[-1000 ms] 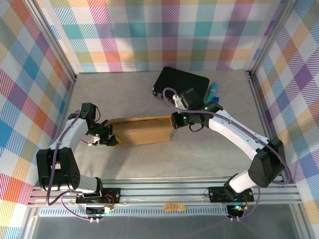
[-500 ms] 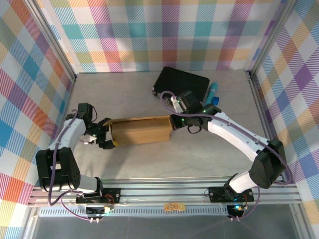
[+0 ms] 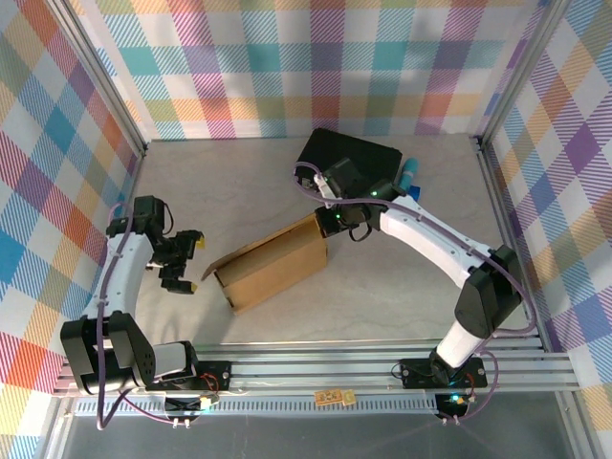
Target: Fold the paper box
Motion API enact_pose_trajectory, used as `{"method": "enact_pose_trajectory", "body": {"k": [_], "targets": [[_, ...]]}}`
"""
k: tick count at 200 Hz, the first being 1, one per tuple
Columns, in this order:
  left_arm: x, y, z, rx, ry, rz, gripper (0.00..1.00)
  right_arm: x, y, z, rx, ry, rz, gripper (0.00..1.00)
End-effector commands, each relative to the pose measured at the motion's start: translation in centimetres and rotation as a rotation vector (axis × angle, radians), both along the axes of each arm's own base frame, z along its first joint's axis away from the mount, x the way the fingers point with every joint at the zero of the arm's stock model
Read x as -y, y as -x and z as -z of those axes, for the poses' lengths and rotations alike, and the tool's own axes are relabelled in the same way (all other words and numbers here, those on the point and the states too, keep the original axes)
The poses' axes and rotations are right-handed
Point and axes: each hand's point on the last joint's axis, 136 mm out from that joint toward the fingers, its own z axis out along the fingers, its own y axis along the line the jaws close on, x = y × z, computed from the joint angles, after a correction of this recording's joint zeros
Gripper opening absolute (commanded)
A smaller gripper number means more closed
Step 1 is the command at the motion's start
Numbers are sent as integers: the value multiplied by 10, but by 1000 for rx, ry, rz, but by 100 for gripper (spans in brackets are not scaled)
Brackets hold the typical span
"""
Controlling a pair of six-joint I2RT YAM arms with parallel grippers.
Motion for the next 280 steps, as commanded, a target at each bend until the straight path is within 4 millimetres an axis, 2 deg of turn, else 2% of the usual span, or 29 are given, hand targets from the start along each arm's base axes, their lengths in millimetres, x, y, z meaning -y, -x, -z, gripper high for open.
{"method": "enact_pose_trajectory", "body": {"k": [1, 20, 40, 64, 95, 120, 138, 157, 186, 203, 222, 242, 267, 280], "targets": [[-32, 8, -33, 47, -219, 114, 91, 13, 9, 25, -97, 116, -3, 0], [-43, 16, -51, 65, -320, 161, 85, 9, 3, 26, -105, 128, 5, 0], [-42, 22, -60, 96, -361, 205, 78, 5, -2, 23, -102, 126, 7, 0], [-30, 19, -68, 165, -347, 269, 67, 5, -9, 23, -96, 145, 29, 0], [-13, 12, -87, 271, -328, 383, 45, 4, -15, 24, -92, 156, 49, 0], [4, 13, -94, 340, -314, 504, 40, 1, -17, 25, -92, 145, 52, 0], [10, 15, -88, 357, -342, 606, 40, 0, -18, 23, -82, 139, 48, 0], [-2, 13, -86, 332, -453, 699, 47, -1, -19, 19, -63, 131, 36, 0], [-10, -15, -92, 370, -614, 877, 53, -1, -19, 15, -38, 123, 20, 0], [0, -35, -91, 415, -640, 1004, 47, 0, -18, 15, -37, 127, 15, 0], [13, -48, -89, 455, -626, 1105, 45, 0, -18, 17, -42, 132, 11, 0], [19, -49, -79, 452, -622, 1178, 47, 0, -18, 18, -46, 129, 12, 0], [10, -46, -66, 393, -666, 1209, 53, -1, -17, 18, -50, 131, 7, 0], [11, -48, -62, 399, -665, 1225, 54, 0, -17, 19, -51, 134, 4, 0]]}}
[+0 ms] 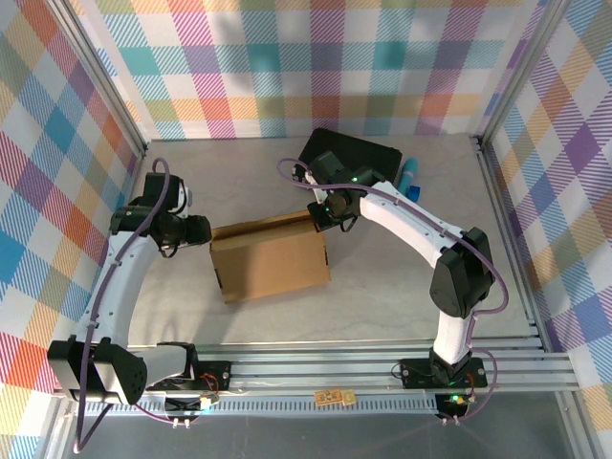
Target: Fold the paper box
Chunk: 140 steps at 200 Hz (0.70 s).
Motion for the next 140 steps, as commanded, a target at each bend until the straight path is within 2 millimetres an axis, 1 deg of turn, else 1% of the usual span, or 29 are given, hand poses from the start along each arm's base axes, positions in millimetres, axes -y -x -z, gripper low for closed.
{"method": "enact_pose_trajectory", "body": {"k": [1, 38, 66, 97, 140], "targets": [[-1, -3, 6, 13, -60, 75, 54, 4, 3, -3, 7, 10, -22, 0], [8, -10, 15, -17, -32, 130, 52, 6, 4, -1, 1, 16, -21, 0], [14, -10, 21, -34, -5, 150, 46, 5, 4, -2, -1, 12, -15, 0], [15, -11, 29, -54, 6, 149, 45, 5, 4, -3, 0, 7, -14, 0], [23, -12, 31, -67, 57, 144, 31, 6, 4, -2, -1, 11, -5, 0]]}}
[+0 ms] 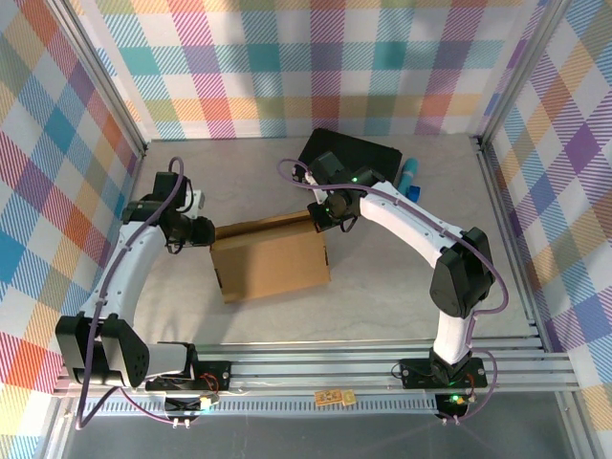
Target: Fold the paper box
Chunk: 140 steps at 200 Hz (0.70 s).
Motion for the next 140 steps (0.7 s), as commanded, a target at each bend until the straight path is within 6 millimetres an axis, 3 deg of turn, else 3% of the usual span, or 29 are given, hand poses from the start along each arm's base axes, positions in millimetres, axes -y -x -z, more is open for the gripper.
{"method": "enact_pose_trajectory", "body": {"k": [1, 77, 140], "targets": [[10, 0, 1, -2, 41, 18, 31, 6, 4, -3, -2, 8, 3, 0], [16, 1, -11, -42, 98, -27, 5, 7, 2, -7, 13, 6, 10, 0], [17, 7, -20, -132, 131, -117, 0, 7, 3, -10, 27, -10, 9, 0]]}}
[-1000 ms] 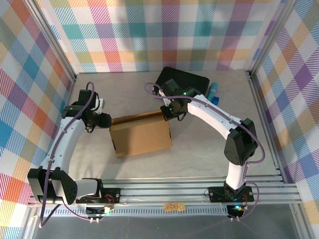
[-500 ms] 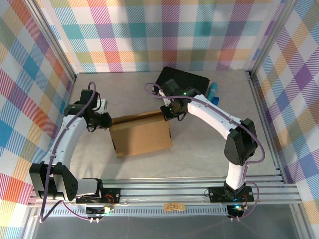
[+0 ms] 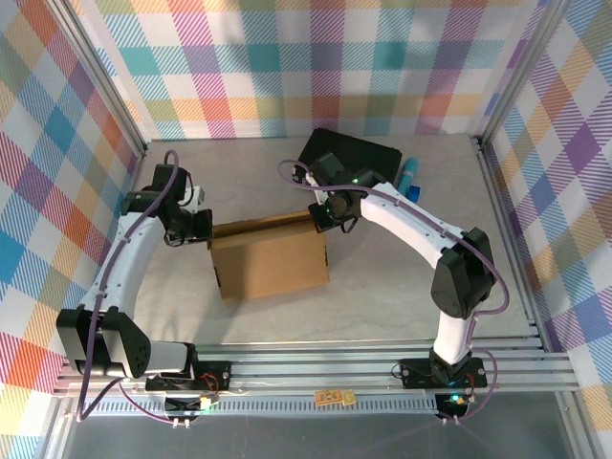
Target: Fold the paper box
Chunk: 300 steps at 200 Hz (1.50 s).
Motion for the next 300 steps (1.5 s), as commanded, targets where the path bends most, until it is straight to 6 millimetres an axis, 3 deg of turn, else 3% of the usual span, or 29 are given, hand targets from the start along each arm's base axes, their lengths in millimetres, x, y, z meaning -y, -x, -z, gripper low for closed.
{"method": "enact_pose_trajectory", "body": {"k": [1, 123, 300], "targets": [[4, 7, -6, -71, 26, -43, 0, 5, 2, -11, 20, -12, 5, 0], [16, -7, -33, -164, 135, -191, 0, 5, 0, -21, 72, -43, 6, 0], [34, -10, -36, -265, 241, -210, 0, 3, 0, -15, 53, -40, 15, 0]]}}
